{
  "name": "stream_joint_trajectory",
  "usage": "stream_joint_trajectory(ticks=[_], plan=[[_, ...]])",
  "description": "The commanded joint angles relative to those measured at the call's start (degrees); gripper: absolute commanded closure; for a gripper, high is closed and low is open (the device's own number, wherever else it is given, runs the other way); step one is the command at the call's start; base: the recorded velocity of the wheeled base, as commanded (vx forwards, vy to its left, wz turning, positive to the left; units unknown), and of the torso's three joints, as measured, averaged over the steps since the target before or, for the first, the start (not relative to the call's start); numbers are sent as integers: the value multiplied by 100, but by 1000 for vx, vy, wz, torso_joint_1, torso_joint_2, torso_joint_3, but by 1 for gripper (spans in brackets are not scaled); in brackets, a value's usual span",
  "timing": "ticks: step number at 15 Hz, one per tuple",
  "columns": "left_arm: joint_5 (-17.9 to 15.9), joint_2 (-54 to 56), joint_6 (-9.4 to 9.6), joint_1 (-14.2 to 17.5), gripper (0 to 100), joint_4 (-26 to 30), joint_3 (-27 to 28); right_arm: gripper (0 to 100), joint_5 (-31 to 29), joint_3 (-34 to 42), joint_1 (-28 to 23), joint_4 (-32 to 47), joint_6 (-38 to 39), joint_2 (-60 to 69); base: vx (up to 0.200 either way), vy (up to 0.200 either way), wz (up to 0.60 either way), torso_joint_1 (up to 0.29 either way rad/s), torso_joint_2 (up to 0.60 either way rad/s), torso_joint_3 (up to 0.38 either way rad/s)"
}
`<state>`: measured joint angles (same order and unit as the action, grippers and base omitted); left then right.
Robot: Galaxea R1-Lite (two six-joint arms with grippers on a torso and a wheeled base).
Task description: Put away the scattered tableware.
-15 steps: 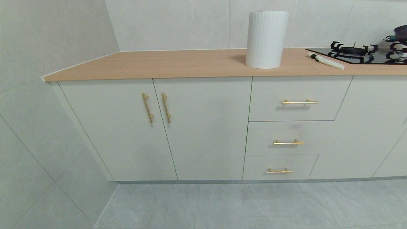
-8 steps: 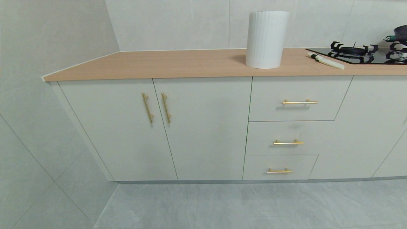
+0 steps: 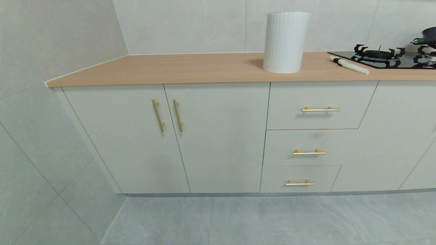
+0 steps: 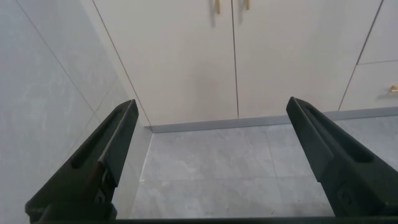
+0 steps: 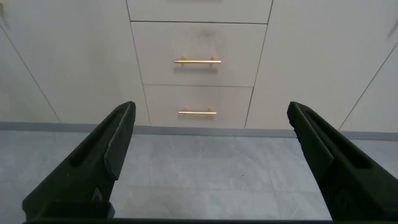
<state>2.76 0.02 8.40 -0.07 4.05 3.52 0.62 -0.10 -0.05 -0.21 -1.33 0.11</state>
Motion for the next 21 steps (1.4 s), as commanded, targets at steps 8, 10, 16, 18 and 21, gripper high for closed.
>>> stream_joint_trajectory(ticks=[8, 10, 16, 18, 21], plan=[[-21, -2, -66, -1, 0, 0, 8, 0, 8, 10, -4, 21, 1, -20, 50, 0, 0, 0, 1, 0], [-21, -2, -93, -1, 0, 0, 8, 0, 8, 10, 5, 21, 19, -20, 200, 0, 0, 2, 0, 0], [-21, -2, -102, -1, 0, 0, 8, 0, 17, 10, -4, 21, 27, -20, 200, 0, 0, 4, 3, 2], [-12, -2, -102, -1, 0, 0, 8, 0, 17, 10, 5, 21, 27, -20, 200, 0, 0, 10, 0, -2], [-21, -2, -110, -1, 0, 0, 8, 0, 17, 10, 5, 12, 27, -20, 200, 0, 0, 7, 1, 4]])
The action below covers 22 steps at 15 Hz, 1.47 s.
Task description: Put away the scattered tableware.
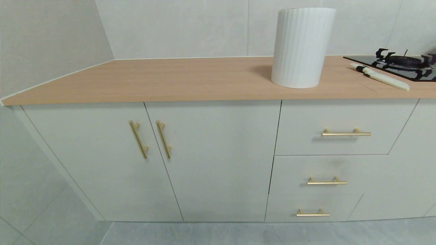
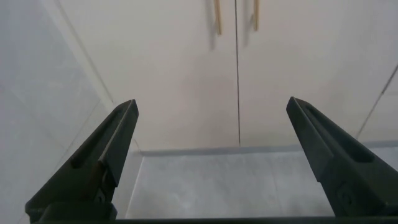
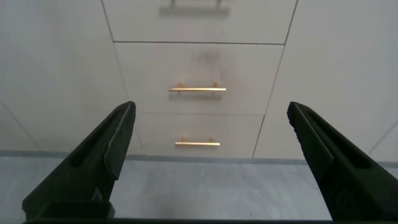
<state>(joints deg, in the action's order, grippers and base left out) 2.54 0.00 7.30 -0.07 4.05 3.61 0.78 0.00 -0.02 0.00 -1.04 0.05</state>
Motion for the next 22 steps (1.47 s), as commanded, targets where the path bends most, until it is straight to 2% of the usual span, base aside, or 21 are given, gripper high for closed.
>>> stream_joint_trajectory(ticks=[1, 6, 17, 22], plan=[[10, 0, -1, -1, 0, 0, 0, 0, 1, 0, 2, 0, -2, -14, 200, 0, 0, 2, 2, -2], [10, 0, -18, -1, 0, 0, 0, 0, 1, 0, 2, -9, -2, -14, 200, 0, 0, 2, 2, -1], [10, 0, -10, -1, 0, 8, 0, 0, 1, 0, -6, -9, -2, -14, 0, 0, 0, 0, 0, 0], [1, 0, -10, -1, 0, 0, 0, 0, 1, 0, 2, -9, -2, -14, 0, -200, 0, 3, 1, 4]])
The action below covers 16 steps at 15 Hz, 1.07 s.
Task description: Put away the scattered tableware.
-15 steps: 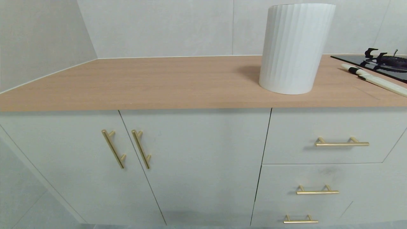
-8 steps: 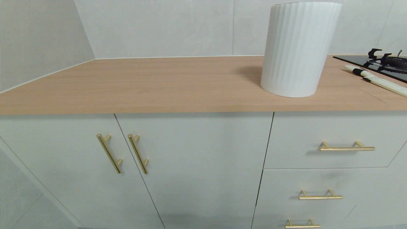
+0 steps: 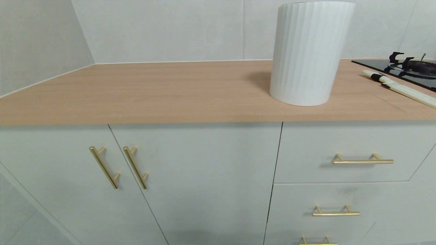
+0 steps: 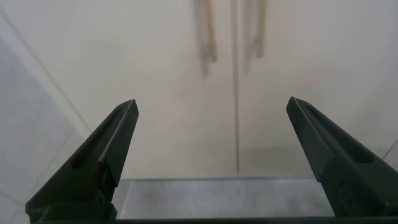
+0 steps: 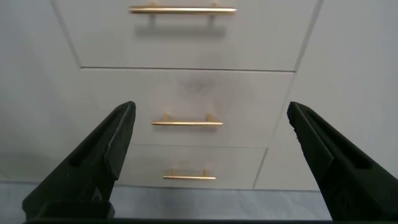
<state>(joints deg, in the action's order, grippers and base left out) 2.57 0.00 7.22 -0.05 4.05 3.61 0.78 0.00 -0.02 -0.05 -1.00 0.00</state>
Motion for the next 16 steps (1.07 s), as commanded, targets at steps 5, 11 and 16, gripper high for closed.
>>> stream_joint_trajectory(ticks=[5, 11, 16], plan=[[-2, 0, -1, 5, 0, 8, 0, 0, 1, 0, 2, 5, 3, -9, 0, -200, 0, 6, 0, 0], [-2, 0, -1, -4, 0, 8, 0, 0, 1, 0, 2, -4, 3, -9, 0, -67, 0, 1, 1, -1], [6, 0, -10, -4, 0, 0, 0, 0, 1, 0, -6, -4, 3, -9, 0, 0, 0, 0, 0, 0]])
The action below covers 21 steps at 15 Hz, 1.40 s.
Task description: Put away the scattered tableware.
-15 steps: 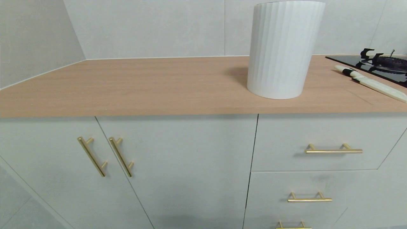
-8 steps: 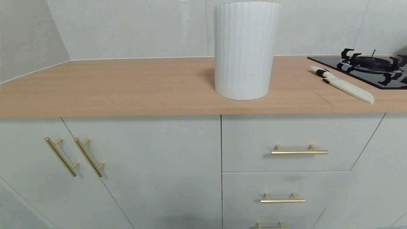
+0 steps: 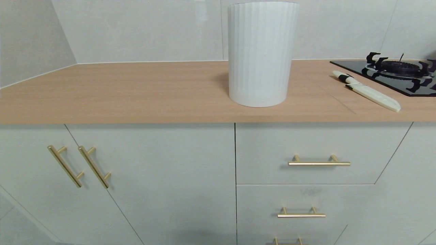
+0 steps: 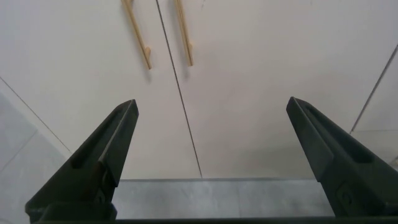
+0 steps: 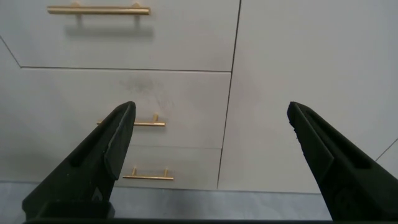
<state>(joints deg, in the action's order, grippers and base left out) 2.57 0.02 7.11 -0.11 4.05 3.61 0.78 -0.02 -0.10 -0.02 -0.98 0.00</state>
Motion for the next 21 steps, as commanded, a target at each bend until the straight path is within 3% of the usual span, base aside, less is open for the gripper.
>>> stream_joint_trajectory(ticks=[1, 8, 21], plan=[[6, -2, 1, 2, 0, 0, 0, 0, 1, 2, 1, 2, -8, -9, 0, 0, 0, 0, 0, 0], [6, -2, 1, 2, 0, 0, 0, 0, 10, 2, 10, -6, -8, -9, 0, 0, 0, 0, -22, -25], [6, -2, 1, 2, 0, 0, 0, 0, 10, 2, 10, -6, -8, -9, 0, 0, 0, 98, -421, -328]])
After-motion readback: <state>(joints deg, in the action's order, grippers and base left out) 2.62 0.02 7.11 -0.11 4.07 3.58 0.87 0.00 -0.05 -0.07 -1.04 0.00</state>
